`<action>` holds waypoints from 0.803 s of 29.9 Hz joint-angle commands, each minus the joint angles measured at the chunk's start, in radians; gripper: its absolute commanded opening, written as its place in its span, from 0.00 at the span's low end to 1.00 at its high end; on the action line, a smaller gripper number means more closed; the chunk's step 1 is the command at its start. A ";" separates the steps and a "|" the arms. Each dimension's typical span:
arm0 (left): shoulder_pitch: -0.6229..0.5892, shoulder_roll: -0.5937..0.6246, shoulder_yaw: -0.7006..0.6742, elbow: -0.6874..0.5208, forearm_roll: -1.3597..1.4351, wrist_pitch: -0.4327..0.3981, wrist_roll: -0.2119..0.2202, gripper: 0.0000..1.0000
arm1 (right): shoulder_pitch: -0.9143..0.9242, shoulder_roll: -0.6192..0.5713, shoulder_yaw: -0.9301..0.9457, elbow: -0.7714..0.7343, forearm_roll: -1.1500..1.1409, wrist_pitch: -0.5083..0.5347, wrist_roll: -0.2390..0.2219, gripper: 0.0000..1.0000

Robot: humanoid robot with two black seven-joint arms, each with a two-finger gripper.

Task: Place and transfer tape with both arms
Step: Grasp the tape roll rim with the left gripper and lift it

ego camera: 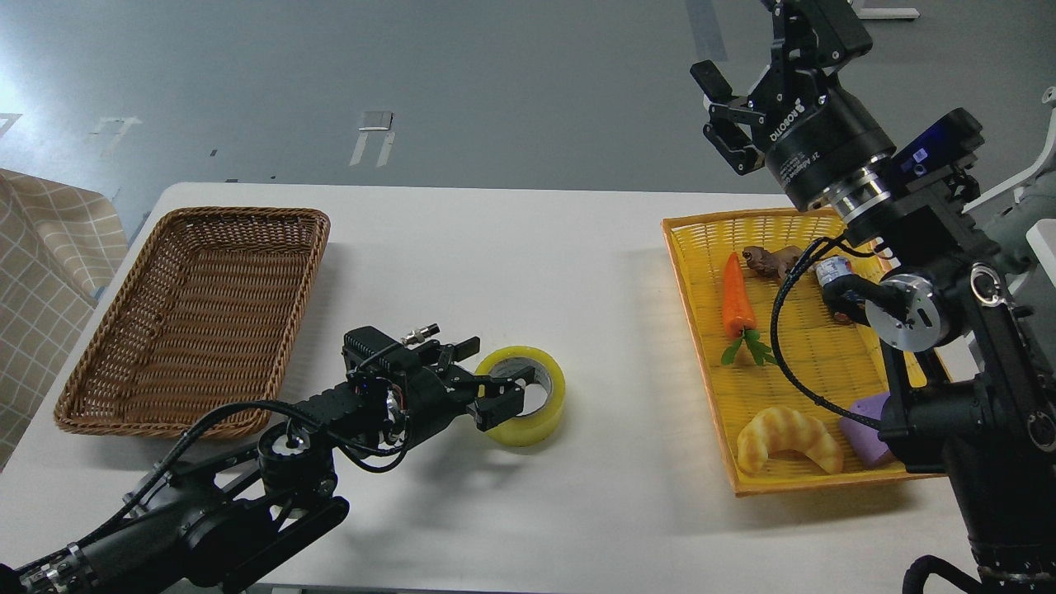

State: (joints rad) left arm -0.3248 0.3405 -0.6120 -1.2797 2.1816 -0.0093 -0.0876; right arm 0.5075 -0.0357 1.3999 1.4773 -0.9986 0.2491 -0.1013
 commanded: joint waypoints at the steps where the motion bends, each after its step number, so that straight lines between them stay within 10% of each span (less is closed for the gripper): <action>1: 0.000 0.002 0.000 0.005 0.000 0.000 -0.001 0.98 | -0.006 -0.001 0.002 0.000 0.000 -0.004 0.000 1.00; 11: 0.001 0.002 0.001 0.011 0.000 0.000 -0.011 0.98 | -0.009 -0.001 0.002 0.000 0.000 -0.005 0.000 1.00; 24: -0.010 0.017 0.003 0.054 0.000 -0.001 -0.012 0.40 | -0.023 -0.001 0.004 0.001 0.000 -0.034 0.000 1.00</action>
State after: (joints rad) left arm -0.3306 0.3557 -0.6090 -1.2291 2.1816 -0.0107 -0.0996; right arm 0.4851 -0.0368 1.4044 1.4788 -0.9986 0.2159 -0.1013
